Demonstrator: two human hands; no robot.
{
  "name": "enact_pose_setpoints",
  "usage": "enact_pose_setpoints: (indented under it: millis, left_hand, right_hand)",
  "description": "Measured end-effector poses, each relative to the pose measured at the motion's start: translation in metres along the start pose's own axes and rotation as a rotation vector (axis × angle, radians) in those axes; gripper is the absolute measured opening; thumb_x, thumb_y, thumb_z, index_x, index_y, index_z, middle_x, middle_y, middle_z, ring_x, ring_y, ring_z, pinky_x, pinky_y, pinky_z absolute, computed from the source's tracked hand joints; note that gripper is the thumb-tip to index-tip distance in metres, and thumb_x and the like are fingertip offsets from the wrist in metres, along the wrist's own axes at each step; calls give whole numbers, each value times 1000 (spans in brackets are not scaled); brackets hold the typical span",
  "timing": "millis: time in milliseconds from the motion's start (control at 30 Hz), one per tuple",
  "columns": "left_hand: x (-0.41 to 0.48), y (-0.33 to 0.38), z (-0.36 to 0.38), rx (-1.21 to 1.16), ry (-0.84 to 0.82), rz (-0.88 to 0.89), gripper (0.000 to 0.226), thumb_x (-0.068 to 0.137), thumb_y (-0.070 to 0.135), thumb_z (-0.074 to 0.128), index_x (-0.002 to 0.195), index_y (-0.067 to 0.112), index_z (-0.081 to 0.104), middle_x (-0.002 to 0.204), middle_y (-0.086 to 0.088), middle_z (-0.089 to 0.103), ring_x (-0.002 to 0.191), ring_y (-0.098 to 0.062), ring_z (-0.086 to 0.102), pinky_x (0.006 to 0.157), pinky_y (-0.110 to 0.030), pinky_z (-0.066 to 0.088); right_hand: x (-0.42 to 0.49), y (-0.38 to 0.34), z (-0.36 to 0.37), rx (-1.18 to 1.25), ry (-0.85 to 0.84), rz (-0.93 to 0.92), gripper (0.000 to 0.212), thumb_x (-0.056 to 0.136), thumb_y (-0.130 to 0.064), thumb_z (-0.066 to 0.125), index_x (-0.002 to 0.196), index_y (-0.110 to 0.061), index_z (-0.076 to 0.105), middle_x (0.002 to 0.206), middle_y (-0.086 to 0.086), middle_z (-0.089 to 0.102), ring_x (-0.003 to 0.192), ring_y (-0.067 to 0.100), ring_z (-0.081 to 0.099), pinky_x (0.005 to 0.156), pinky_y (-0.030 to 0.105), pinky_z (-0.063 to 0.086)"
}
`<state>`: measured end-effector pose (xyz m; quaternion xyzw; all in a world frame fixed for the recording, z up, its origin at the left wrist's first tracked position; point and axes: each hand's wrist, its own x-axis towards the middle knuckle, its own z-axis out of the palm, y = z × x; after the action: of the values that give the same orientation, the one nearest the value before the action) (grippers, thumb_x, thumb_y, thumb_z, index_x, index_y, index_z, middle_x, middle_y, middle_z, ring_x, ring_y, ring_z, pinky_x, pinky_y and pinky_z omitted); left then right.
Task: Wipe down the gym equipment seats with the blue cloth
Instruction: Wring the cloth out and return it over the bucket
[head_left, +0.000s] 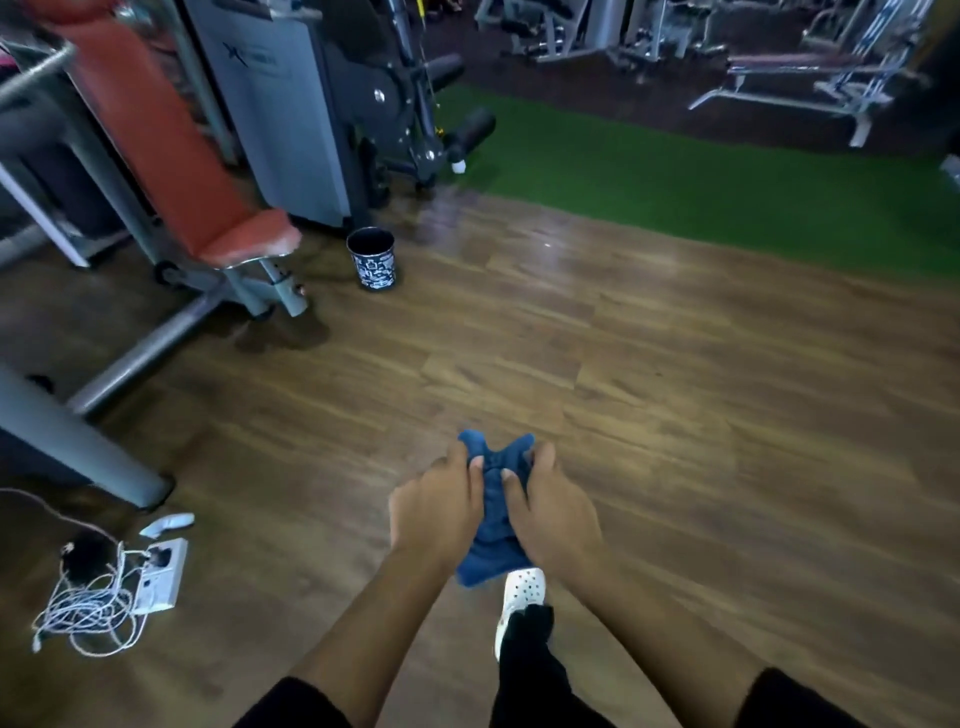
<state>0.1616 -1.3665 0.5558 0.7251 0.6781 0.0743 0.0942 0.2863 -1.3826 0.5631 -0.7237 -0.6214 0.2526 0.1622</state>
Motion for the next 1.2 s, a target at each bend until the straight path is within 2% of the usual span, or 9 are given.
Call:
enact_pose_setpoints:
  millis: [133, 267, 367, 433, 533, 667, 867, 1033, 1200]
  left_hand:
    - [112, 6, -3, 17, -14, -75, 36, 102, 42, 20, 109, 18, 46, 97, -1, 66, 88, -23, 64, 62, -29, 35]
    - [226, 6, -18, 13, 30, -145, 36, 101, 44, 20, 108, 21, 46, 91, 1, 67, 83, -21, 65, 61, -29, 36]
    - [312, -2, -26, -24, 77, -218, 36, 101, 44, 21, 104, 19, 47, 86, 0, 67, 80, -22, 64, 61, -29, 38]
    - [354, -9, -32, -9, 98, -239, 36, 101, 43, 21, 102, 19, 48, 85, 0, 67, 78, -22, 65, 62, -30, 39]
    - [429, -31, -32, 10, 114, -234, 36, 101, 43, 21, 101, 19, 47, 81, 1, 65, 73, -20, 64, 64, -30, 43]
    - [537, -67, -28, 21, 148, -212, 34, 101, 42, 22, 100, 18, 46, 81, 0, 66, 72, -22, 64, 59, -29, 35]
    - [698, -115, -52, 40, 167, -143, 34, 101, 42, 22, 99, 18, 46, 82, -1, 66, 72, -24, 64, 59, -29, 33]
    - [826, -147, -75, -12, 210, -133, 32, 100, 38, 33, 96, 14, 51, 73, -6, 66, 65, -31, 63, 56, -32, 32]
    - [926, -164, -77, -45, 207, -154, 30, 101, 40, 27, 98, 16, 45, 77, -2, 65, 70, -27, 64, 58, -30, 33]
  right_hand:
    - [120, -11, -14, -15, -45, -29, 26, 99, -40, 37, 109, -15, 37, 106, 4, 61, 91, 25, 63, 65, 33, 40]
    - [238, -39, -42, -28, -38, -121, 21, 99, -39, 39, 103, -19, 38, 95, -1, 56, 80, 17, 57, 67, 32, 41]
    - [332, -64, -54, -58, -86, -141, 30, 100, -40, 37, 115, -14, 39, 101, 3, 60, 90, 25, 62, 64, 32, 36]
    - [375, -78, -56, -67, -106, -169, 30, 100, -40, 36, 113, -14, 38, 101, 5, 62, 90, 26, 63, 63, 33, 39]
    - [453, -99, -47, -64, -125, -201, 25, 100, -39, 37, 108, -15, 37, 101, 3, 63, 87, 25, 64, 63, 33, 41]
    - [561, -133, -30, -66, -126, -204, 24, 100, -39, 36, 108, -17, 35, 110, 2, 61, 93, 25, 63, 66, 32, 41]
    - [712, -199, -28, -38, -92, -183, 21, 100, -40, 36, 101, -19, 32, 106, 2, 61, 91, 25, 63, 64, 34, 41]
    - [830, -249, -35, -30, -52, -179, 24, 100, -40, 36, 105, -16, 33, 107, 5, 62, 89, 28, 64, 69, 37, 48]
    - [934, -272, -35, -11, -76, -203, 26, 100, -39, 37, 112, -16, 36, 125, 4, 55, 98, 27, 62, 70, 35, 44]
